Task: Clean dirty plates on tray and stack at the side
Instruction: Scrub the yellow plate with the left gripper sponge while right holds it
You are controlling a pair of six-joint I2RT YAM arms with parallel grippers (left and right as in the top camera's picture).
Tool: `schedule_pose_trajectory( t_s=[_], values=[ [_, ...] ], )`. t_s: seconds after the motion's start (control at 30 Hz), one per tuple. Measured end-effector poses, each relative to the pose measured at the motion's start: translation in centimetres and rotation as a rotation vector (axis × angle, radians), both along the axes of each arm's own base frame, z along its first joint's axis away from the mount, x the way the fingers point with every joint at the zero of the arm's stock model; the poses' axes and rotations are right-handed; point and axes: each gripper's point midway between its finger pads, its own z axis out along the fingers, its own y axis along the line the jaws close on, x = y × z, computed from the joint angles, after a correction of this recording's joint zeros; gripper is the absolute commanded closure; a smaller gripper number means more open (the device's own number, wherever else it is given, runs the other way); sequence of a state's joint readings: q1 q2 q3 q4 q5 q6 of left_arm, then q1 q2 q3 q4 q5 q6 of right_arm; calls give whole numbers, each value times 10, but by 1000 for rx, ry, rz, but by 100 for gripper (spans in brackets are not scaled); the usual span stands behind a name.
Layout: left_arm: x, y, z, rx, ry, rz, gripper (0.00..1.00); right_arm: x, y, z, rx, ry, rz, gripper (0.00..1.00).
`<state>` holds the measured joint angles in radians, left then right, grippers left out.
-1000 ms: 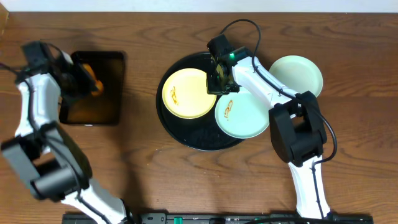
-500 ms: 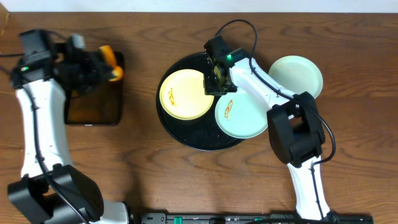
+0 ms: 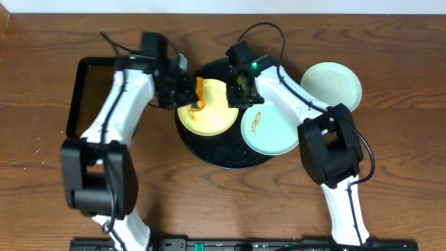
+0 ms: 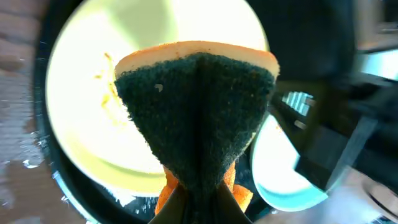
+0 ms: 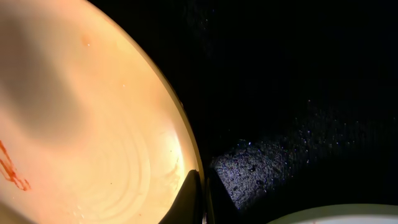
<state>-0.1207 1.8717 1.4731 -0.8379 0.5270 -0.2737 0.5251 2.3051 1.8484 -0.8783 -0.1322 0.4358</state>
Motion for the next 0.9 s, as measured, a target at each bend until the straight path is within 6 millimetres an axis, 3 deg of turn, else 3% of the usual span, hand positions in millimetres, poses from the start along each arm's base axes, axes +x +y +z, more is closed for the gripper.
schedule_pose_trajectory(
  t_s=[0.27,0.47,0.67,0.9],
  values=[
    [-2,-32,-57,53,92,-39,93,0,0,0,-2,-1,-1,99],
    [3,-51,-71,54,83,-31,92,0,-1,0,-6,-2,-5,99],
    [9,-47,-78,88,85,25,92,1,-2,0,-8,-3,-6,99],
    [5,-29,-94,247,93,49,92,-1,-2,-1,-12,4,-6,99]
  ],
)
